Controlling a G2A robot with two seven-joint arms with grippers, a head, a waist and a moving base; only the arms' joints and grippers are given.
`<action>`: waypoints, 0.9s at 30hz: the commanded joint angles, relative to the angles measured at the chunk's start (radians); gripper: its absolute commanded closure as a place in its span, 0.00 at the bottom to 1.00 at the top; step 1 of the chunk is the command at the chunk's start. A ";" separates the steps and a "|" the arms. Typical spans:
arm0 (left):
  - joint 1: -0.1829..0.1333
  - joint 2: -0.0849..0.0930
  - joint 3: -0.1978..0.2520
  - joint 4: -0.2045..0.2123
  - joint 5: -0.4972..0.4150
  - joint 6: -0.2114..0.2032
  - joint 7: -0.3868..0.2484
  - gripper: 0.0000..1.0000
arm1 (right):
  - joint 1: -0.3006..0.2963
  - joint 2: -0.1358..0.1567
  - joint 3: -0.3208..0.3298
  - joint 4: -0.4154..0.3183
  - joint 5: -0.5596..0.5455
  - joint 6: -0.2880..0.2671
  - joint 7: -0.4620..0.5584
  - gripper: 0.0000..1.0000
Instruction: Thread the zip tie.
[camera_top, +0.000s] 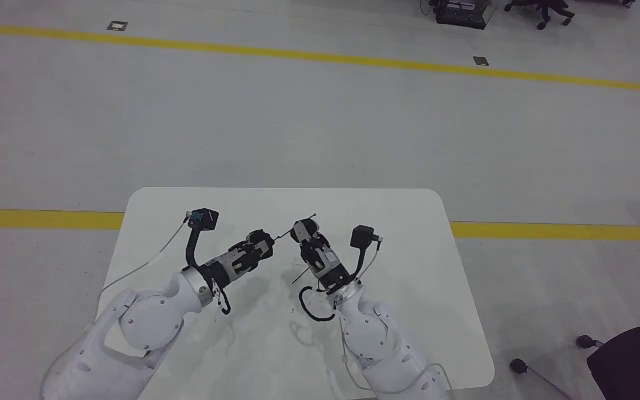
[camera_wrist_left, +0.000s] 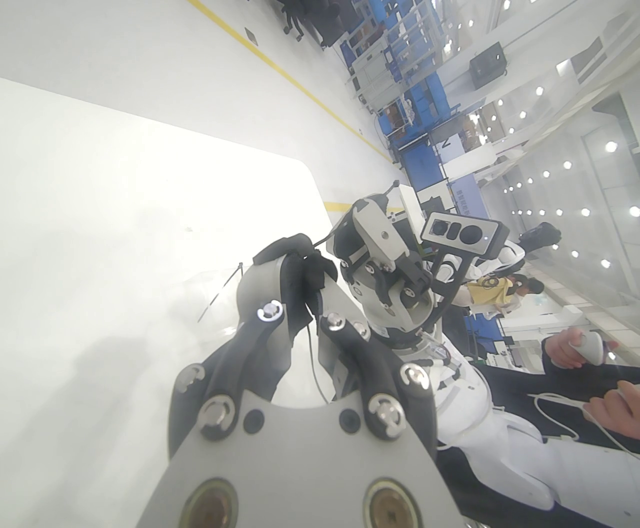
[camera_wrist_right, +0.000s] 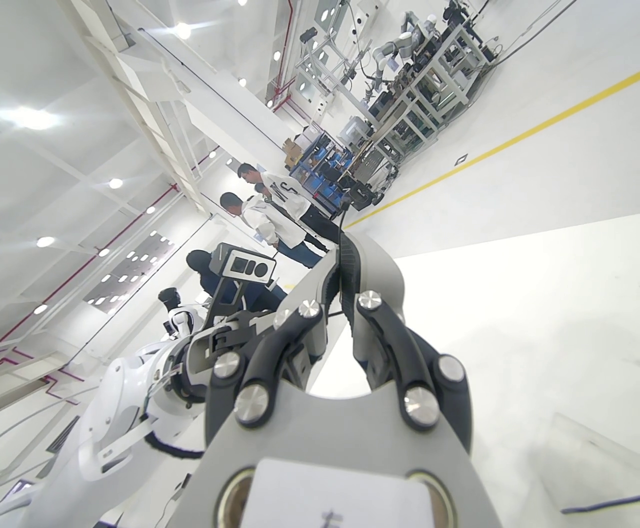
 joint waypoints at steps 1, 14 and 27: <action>0.000 0.000 0.000 0.000 0.000 0.000 0.000 1.00 | 0.002 0.003 -0.003 0.001 0.002 0.000 -0.003 1.00; 0.000 0.000 0.000 0.000 0.000 0.000 0.000 1.00 | 0.033 0.017 -0.034 0.025 0.013 0.000 -0.026 1.00; 0.000 0.000 0.000 0.000 0.000 0.000 0.000 1.00 | 0.044 0.034 -0.054 0.035 0.008 0.000 -0.043 1.00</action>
